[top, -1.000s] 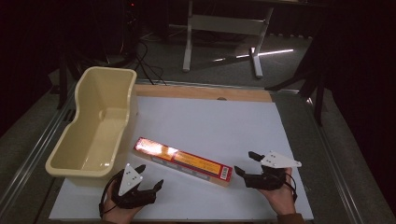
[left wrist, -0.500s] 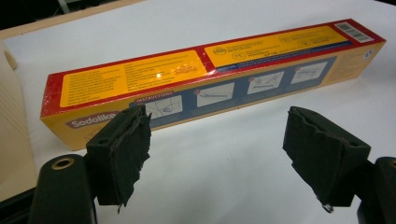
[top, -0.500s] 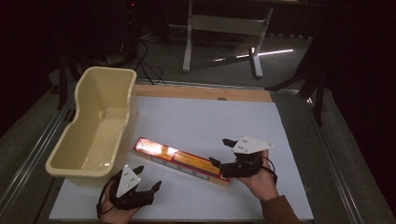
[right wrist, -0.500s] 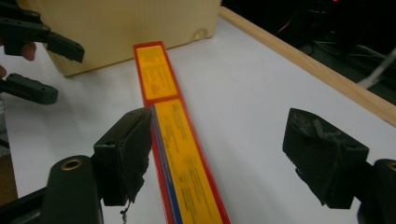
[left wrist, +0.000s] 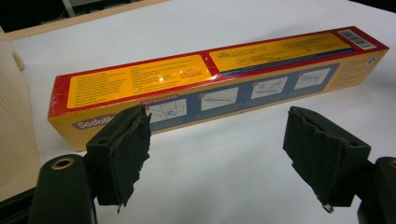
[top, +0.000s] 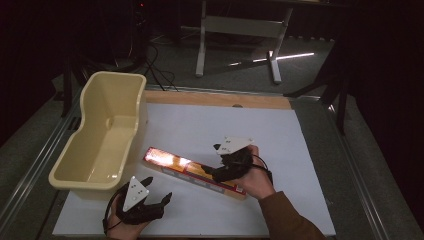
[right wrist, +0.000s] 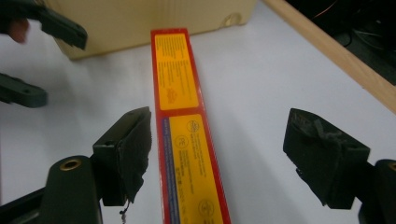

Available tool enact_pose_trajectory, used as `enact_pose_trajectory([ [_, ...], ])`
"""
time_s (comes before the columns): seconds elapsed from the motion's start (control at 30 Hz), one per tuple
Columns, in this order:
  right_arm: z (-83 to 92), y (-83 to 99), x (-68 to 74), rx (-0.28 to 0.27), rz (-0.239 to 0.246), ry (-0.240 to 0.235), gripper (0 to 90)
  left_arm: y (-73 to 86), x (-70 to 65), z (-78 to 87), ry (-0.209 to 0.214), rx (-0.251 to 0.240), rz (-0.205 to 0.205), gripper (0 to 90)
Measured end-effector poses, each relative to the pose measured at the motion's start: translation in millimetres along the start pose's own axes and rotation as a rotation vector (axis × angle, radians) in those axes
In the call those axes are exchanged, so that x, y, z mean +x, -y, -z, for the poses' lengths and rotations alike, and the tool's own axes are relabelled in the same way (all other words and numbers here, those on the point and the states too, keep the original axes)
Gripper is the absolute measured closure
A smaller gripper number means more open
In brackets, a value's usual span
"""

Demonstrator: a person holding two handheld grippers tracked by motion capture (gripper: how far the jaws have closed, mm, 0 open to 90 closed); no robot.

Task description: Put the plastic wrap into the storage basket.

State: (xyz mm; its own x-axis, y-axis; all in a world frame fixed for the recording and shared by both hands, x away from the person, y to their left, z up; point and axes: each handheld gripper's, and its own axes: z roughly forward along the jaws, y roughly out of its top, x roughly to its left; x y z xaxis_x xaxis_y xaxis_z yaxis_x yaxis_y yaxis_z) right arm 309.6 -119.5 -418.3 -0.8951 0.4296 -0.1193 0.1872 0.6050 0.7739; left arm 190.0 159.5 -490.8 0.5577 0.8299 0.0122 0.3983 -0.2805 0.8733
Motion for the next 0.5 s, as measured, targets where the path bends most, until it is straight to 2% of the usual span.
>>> enact_pose_trajectory([
  [0.17,-26.4,-4.2,-1.5,0.058,0.010,-0.025,22.9,0.1,-1.0,-0.2,0.003,-0.004,0.000,22.5],
  [0.27,-42.8,-3.8,-2.4,0.115,0.011,-0.053,22.5,0.1,-1.3,-0.4,0.004,-0.004,0.001,22.6],
  [0.3,-42.8,-3.8,-2.4,0.115,0.011,-0.053,22.5,0.1,-1.3,-0.4,0.004,-0.004,0.001,22.5],
  [0.33,-54.7,-2.5,-2.1,0.151,0.022,-0.076,22.8,0.1,-1.6,-0.6,0.006,0.000,-0.002,22.6],
  [0.4,-58.4,-1.9,-2.0,0.165,0.025,-0.089,23.1,0.1,-1.6,-0.8,0.008,0.002,-0.003,22.5],
  [0.43,-69.2,-0.1,-0.7,0.211,0.036,-0.106,23.1,0.3,-1.6,-1.6,0.010,0.006,0.001,22.4],
  [0.5,-72.7,0.6,-0.2,0.223,0.037,-0.111,23.1,0.3,-1.7,-1.7,0.011,0.006,0.002,22.3],
])
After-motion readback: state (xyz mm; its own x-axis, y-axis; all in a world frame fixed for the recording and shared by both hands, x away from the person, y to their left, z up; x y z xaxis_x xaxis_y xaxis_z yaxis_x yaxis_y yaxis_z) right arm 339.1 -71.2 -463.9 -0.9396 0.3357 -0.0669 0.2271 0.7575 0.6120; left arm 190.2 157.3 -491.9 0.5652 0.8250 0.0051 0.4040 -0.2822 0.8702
